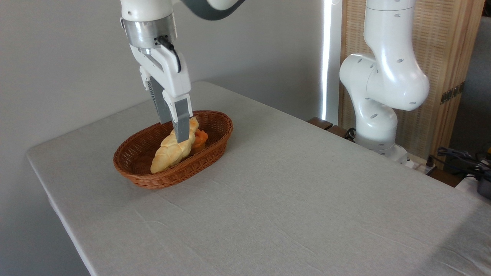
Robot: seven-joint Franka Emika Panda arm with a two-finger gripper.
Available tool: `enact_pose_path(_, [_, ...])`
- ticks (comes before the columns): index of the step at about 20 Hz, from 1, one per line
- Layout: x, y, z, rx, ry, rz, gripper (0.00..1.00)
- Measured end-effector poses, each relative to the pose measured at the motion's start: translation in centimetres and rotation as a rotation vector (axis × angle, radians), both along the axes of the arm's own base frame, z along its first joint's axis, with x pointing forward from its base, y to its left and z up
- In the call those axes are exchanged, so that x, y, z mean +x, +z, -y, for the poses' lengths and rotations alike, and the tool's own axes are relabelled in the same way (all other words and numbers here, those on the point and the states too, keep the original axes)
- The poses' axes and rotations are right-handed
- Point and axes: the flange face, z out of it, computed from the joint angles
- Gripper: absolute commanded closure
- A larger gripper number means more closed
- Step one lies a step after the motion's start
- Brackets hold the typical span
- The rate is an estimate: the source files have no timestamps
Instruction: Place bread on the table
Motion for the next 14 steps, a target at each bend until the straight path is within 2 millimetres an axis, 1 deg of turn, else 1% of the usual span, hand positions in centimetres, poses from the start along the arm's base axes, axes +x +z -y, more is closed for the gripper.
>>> enact_pose_path(2, [-1.2,-1.6,2.8,0.011,-0.009,-0.038,0.0])
enact_pose_path(4, [-2.1,-2.9,4.5,0.011,0.005,-0.071,0.0])
enact_pose_path(5, [-2.4,-3.5,5.1,-0.005,0.016,-0.084,0.0])
enact_pose_path(10, [-2.0,-6.1,5.8,-0.118,0.146,-0.101,0.0])
enact_pose_path(14, [-1.5,-8.2,6.1,-0.123,0.209,-0.138,0.0])
